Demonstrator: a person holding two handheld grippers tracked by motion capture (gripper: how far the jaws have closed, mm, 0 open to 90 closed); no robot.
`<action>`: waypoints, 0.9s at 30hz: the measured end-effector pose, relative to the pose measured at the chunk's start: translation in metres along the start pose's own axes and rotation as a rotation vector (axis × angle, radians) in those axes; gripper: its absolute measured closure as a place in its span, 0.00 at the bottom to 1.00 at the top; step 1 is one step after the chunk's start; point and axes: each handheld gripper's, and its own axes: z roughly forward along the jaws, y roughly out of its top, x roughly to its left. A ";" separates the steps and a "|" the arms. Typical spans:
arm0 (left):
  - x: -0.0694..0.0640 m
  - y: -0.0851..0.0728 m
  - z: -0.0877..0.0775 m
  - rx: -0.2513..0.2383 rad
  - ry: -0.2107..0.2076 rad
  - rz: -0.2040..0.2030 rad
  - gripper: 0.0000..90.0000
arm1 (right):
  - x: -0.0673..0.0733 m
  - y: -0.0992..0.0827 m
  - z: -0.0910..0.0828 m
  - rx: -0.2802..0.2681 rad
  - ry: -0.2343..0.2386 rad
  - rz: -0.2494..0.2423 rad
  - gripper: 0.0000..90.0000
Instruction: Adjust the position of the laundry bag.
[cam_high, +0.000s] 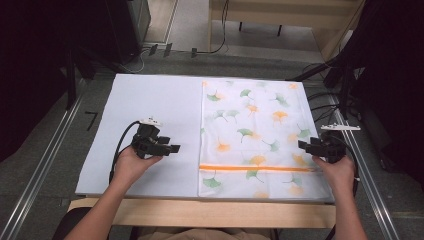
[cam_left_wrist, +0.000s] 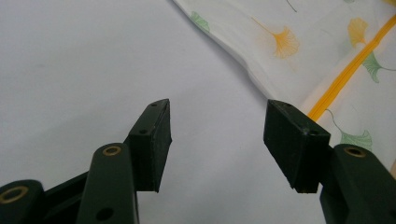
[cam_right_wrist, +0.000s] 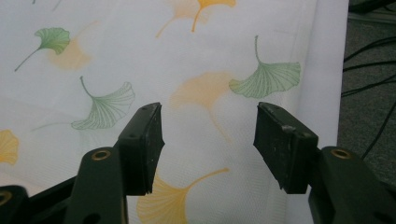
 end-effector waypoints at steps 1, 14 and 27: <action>-0.001 0.000 0.000 0.001 -0.004 -0.003 0.50 | 0.000 0.000 0.000 0.002 -0.004 0.000 0.47; -0.022 0.007 0.018 0.031 -0.028 -0.004 0.55 | -0.005 -0.001 0.003 0.004 -0.006 0.001 0.48; -0.039 0.011 0.059 0.094 -0.040 -0.003 0.49 | -0.017 -0.007 0.015 0.048 -0.015 0.024 0.47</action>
